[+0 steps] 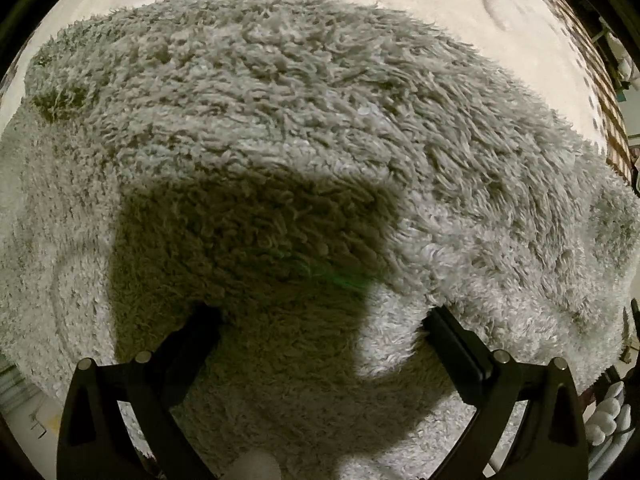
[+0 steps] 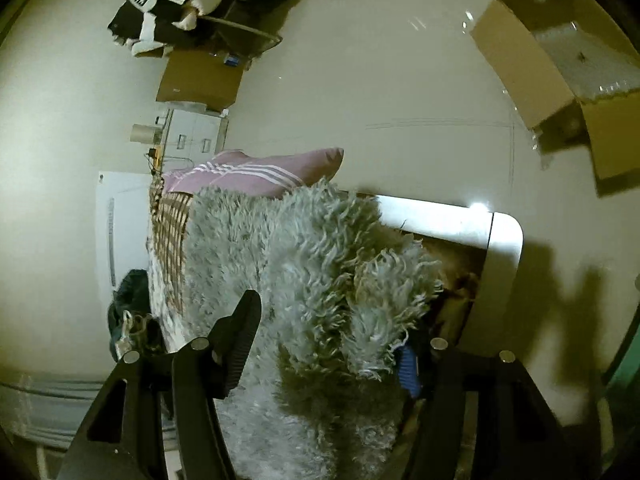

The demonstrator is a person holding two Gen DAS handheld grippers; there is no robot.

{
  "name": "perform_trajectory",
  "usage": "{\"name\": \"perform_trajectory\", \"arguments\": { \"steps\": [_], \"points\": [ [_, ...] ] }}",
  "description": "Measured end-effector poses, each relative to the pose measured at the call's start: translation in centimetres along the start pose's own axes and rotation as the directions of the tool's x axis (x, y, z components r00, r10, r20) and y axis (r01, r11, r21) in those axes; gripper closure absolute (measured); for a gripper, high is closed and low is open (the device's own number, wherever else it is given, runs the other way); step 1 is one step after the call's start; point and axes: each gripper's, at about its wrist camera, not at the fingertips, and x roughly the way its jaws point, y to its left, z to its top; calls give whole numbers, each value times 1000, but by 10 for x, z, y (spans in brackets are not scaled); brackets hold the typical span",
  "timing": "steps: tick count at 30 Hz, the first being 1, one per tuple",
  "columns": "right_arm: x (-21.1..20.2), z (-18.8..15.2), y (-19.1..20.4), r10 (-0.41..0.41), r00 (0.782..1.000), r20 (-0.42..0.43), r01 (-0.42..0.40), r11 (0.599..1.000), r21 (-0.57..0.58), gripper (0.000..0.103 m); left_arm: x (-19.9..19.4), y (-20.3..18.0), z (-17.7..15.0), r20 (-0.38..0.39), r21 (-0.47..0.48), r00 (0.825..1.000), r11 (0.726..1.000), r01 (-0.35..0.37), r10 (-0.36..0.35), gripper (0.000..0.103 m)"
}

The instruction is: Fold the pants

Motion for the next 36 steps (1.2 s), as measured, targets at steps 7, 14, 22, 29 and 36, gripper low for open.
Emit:
{"name": "perform_trajectory", "arguments": {
  "steps": [7,14,22,29,36],
  "points": [
    [-16,-12,48,-60,997,40,65,988,-137,88,-24,14,-16,84,11,994,997,71,-72,0],
    [-71,-83,157,33,999,12,-25,911,-413,88,-73,82,-35,141,-107,975,977,187,-171,0],
    [-31,-260,271,26,969,-248,-193,705,-682,88,-137,217,-72,239,-266,959,939,218,-154,0],
    [76,-471,262,-229,862,-452,-305,476,-824,88,-154,326,-101,294,-403,955,903,150,-28,0],
    [105,-517,231,-402,811,-425,-249,420,-873,74,-144,340,-87,298,-386,953,906,173,-55,0]
  ]
}}
